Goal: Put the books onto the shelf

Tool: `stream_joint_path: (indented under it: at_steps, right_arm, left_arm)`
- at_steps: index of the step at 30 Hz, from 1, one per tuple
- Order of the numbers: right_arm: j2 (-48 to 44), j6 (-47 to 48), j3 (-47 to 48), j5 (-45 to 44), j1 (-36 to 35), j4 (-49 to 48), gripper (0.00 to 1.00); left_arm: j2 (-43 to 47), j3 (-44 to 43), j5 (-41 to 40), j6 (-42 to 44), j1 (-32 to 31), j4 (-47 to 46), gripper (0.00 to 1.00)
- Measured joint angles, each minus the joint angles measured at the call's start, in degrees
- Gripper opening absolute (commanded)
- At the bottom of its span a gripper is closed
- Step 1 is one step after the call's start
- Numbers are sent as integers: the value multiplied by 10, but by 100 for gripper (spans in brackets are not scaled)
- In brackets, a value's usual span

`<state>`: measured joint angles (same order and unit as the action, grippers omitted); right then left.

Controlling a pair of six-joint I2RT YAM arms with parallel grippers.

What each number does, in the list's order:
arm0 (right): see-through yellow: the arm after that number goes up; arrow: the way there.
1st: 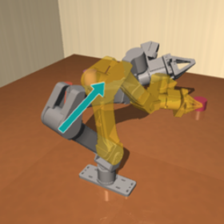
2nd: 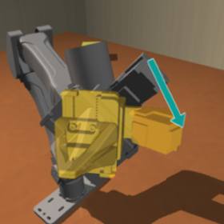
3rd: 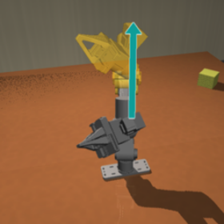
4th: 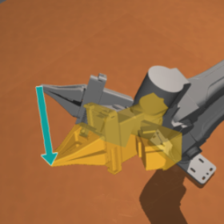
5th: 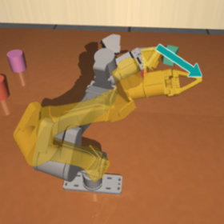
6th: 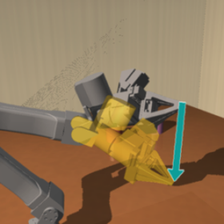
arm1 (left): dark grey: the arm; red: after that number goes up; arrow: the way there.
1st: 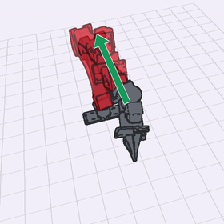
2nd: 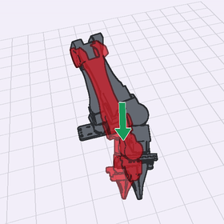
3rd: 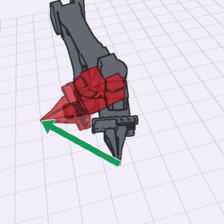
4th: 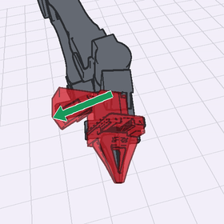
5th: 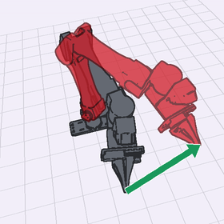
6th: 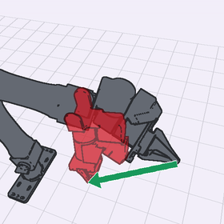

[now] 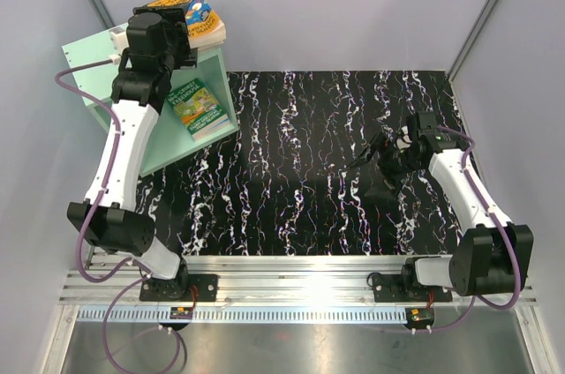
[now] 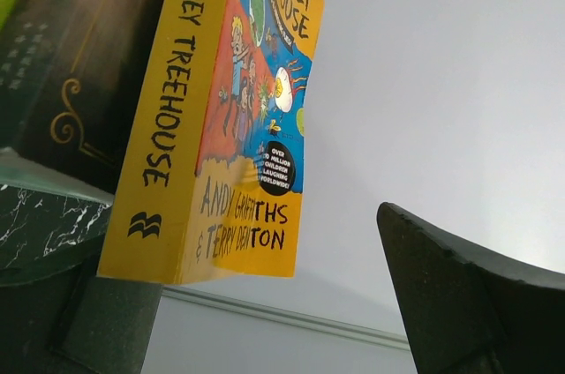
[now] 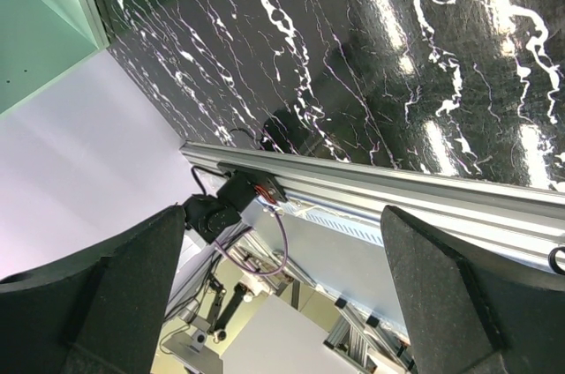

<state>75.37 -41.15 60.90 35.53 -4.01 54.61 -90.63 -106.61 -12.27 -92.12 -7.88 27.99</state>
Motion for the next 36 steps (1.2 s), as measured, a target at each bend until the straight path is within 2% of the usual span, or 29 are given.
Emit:
stream_joint_path:
  at_steps: [20, 36]
  right_arm:
    - [-23, 0, -24, 7, 0, -8, 100]
    - [-27, 0, -45, 10, 0, -13, 100]
  left_arm:
    - [85, 111, 35, -6, 5, -29, 99]
    - [39, 105, 108, 2, 4, -107, 99]
